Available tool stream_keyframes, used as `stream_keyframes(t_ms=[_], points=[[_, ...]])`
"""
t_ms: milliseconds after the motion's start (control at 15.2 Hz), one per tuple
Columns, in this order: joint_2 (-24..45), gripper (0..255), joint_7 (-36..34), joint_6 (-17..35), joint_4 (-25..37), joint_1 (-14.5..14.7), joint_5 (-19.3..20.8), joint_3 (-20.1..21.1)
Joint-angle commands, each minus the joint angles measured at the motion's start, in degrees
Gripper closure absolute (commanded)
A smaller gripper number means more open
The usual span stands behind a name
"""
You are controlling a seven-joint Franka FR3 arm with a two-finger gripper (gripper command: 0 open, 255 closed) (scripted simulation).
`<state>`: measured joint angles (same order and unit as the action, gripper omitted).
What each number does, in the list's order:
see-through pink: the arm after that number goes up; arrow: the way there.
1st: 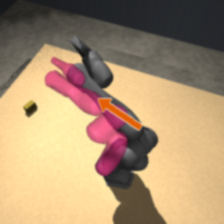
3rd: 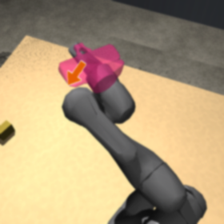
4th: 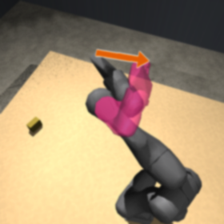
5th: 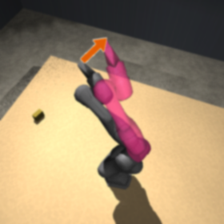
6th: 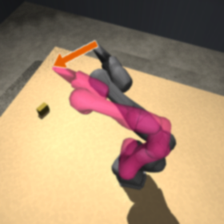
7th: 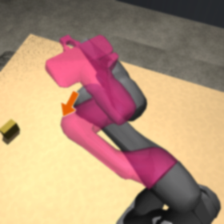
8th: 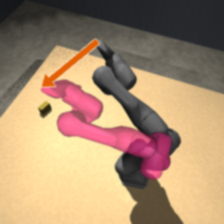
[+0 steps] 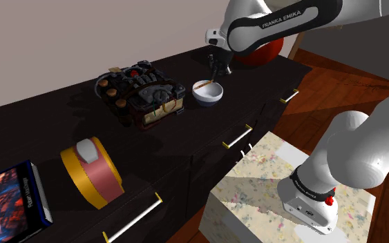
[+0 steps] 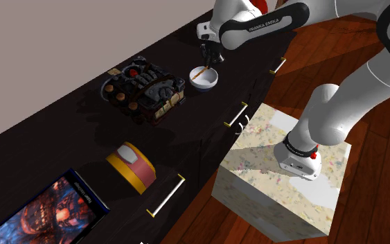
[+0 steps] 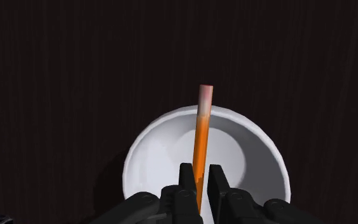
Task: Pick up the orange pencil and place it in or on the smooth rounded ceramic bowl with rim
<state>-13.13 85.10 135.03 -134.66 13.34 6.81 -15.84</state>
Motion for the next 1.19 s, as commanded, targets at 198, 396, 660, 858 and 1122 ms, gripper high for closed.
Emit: stream_keyframes(t_ms=[198,396,660,858,1122], points=[[1.9,255,0.0,3.8,-2.0,0.1,-0.3,-0.2],[1.9,255,0.1,3.8,-2.0,0.1,-0.3,-0.3],[1.9,255,0.1,3.8,-2.0,0.1,-0.3,-0.3],[1.8,0,0.0,3.8,-2.0,0.1,-0.2,-0.2],[0.4,0,-0.2,1.8,-1.5,0.0,0.1,0.0]])
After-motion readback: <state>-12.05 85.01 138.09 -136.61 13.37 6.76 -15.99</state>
